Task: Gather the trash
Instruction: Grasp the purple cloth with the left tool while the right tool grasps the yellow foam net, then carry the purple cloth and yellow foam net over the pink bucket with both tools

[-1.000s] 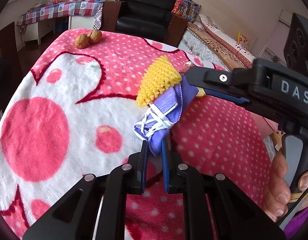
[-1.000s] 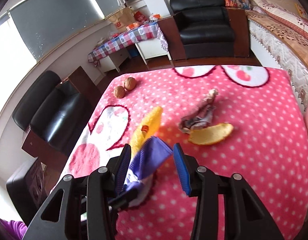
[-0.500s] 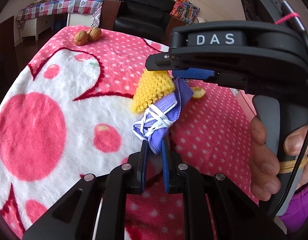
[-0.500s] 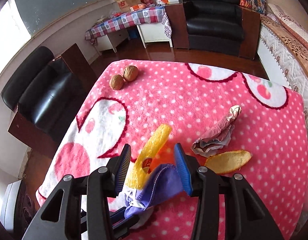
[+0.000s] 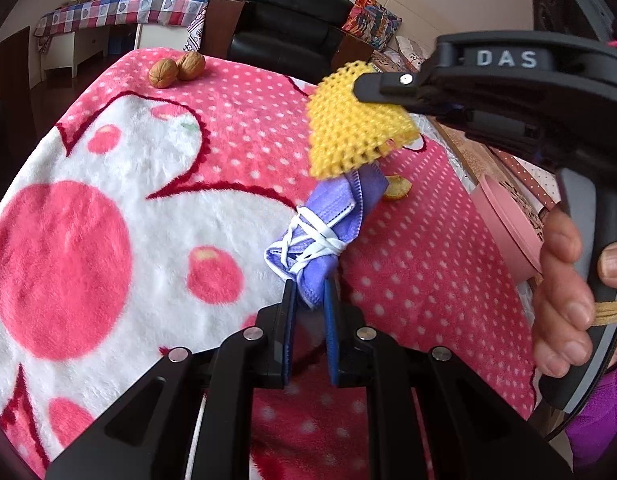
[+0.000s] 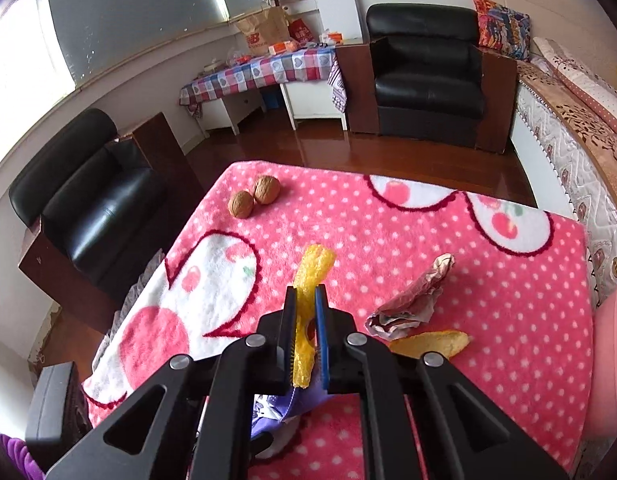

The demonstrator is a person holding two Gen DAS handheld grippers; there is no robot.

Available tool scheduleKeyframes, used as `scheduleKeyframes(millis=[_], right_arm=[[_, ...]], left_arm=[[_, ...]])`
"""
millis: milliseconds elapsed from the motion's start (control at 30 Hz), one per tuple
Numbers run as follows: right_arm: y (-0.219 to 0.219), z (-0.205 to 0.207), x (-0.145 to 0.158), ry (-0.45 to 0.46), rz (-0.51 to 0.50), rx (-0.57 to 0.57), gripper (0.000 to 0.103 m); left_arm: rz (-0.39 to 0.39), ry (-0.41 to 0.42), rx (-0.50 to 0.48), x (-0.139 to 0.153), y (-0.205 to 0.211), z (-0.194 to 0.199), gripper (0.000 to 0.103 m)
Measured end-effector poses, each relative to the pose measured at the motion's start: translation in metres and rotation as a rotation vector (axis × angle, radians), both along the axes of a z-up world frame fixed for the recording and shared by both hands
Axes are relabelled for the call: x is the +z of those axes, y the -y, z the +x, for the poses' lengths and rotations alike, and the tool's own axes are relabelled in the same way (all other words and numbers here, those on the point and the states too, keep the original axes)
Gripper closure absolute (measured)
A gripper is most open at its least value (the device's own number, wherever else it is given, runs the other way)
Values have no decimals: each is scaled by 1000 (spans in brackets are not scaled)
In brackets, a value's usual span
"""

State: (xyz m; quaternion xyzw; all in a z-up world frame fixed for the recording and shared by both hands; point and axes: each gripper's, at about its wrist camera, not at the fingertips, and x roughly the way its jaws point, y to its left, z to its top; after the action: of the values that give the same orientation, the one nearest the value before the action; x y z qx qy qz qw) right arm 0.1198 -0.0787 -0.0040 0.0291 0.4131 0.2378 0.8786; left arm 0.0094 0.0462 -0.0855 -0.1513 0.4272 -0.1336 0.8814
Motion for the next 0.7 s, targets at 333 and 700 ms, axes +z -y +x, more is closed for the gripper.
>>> scheduleKeyframes(millis=[333,700], right_arm=[[61,-45,15,52,59,-159,95],[98,-91,0,72,-38,-244,95]], left_arm=[[15,3,6,0,2,0,90],[44,9,11,1,7,-2,90]])
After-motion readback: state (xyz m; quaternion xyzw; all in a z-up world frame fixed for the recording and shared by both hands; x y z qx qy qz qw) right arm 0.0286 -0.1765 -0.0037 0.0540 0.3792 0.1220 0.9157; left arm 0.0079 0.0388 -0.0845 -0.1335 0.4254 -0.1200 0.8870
